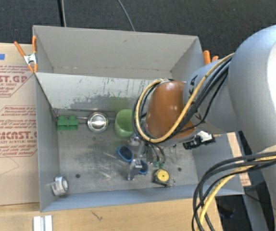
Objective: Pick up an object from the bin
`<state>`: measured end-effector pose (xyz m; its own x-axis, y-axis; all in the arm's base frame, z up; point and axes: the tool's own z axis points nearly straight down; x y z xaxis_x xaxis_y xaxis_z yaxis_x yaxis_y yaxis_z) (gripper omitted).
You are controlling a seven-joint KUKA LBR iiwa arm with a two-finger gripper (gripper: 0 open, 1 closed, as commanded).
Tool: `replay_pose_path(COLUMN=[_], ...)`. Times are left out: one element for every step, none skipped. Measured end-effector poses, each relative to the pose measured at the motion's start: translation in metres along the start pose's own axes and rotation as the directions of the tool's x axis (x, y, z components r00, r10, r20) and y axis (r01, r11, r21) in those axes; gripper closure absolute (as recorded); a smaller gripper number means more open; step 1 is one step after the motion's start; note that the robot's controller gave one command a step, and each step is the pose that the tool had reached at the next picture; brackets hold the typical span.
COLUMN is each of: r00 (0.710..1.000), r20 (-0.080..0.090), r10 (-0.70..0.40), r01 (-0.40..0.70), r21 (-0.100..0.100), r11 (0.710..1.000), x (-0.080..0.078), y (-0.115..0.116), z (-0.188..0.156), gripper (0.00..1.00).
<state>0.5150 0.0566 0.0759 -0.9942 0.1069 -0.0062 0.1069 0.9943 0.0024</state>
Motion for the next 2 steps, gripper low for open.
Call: replay_pose_path(r00=[1.0,1.0], r20=[-0.005,0.002], r10=[0.0,-0.002], r01=[0.0,0.002], r21=[0.0,0.0], r11=[1.0,1.0], x=[0.0,-0.002], y=[0.001,0.002], z=[-0.001,-0.105], gripper=[1.0,1.0])
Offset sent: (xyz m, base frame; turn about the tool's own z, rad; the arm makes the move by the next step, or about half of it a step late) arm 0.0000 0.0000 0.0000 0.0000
